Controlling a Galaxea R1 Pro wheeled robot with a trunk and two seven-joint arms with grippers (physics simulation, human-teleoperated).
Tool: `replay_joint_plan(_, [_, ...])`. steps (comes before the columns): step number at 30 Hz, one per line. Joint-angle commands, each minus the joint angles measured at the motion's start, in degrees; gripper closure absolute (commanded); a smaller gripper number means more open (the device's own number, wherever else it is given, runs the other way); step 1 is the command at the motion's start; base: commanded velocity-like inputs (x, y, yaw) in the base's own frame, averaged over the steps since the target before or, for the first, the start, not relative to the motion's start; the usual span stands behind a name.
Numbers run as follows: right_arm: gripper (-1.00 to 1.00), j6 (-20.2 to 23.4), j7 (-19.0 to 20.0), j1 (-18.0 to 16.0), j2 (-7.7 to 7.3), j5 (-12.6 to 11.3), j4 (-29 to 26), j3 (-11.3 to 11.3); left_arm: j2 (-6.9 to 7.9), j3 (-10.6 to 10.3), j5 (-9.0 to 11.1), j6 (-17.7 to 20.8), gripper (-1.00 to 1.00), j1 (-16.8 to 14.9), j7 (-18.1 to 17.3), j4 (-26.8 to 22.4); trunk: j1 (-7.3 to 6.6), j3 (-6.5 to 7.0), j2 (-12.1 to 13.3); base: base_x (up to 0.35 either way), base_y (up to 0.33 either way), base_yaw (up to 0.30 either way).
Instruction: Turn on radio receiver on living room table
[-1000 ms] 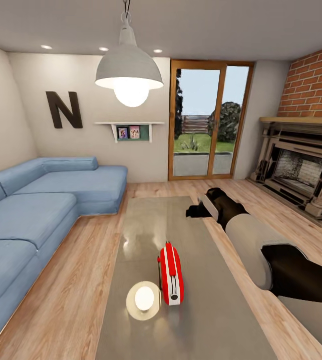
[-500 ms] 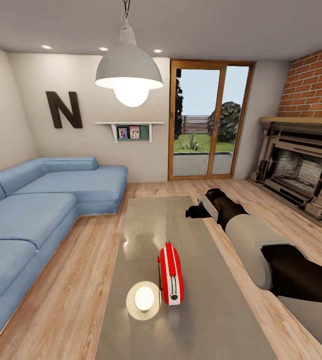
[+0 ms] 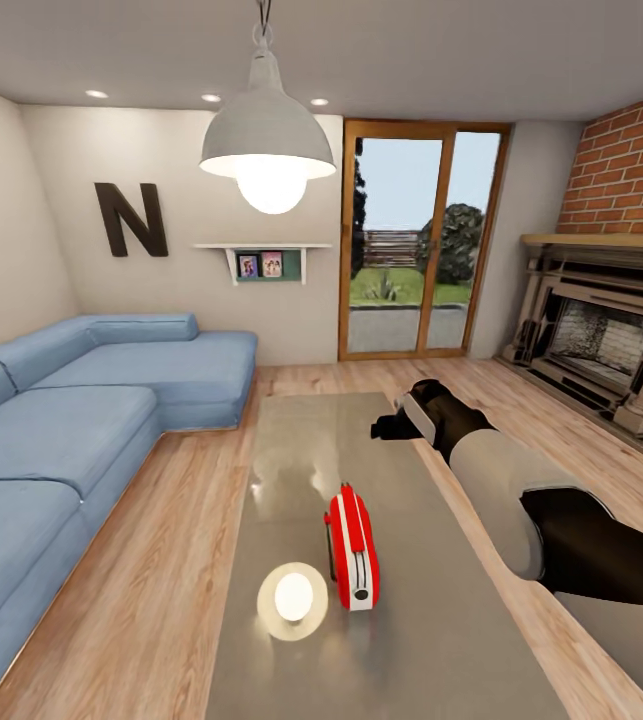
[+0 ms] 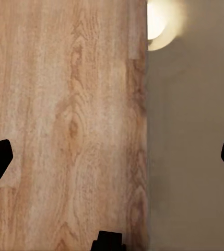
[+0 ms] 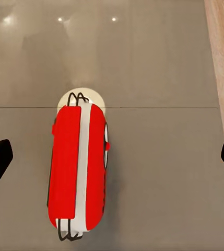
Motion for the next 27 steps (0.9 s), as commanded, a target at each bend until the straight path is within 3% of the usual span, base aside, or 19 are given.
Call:
replay_joint_plan(1, [-1.00,0.01,0.00,0.00,0.00,-0.02,0.01,0.00,0.02,0.00,0.00,0.00,-1.00,0.00,-0.01,0.00,0.00,0.00,0.00,0.000,0.008,0.000])
replay_joint_plan(27, [-1.00,-0.01,0.00,0.00,0.09,0.00,0.93,0.09,-0.02,-0.01,-0.09,0.01,-1.00,0.00,0.07,0.00,0.00,0.00,0.00,0.000,0.133,0.000])
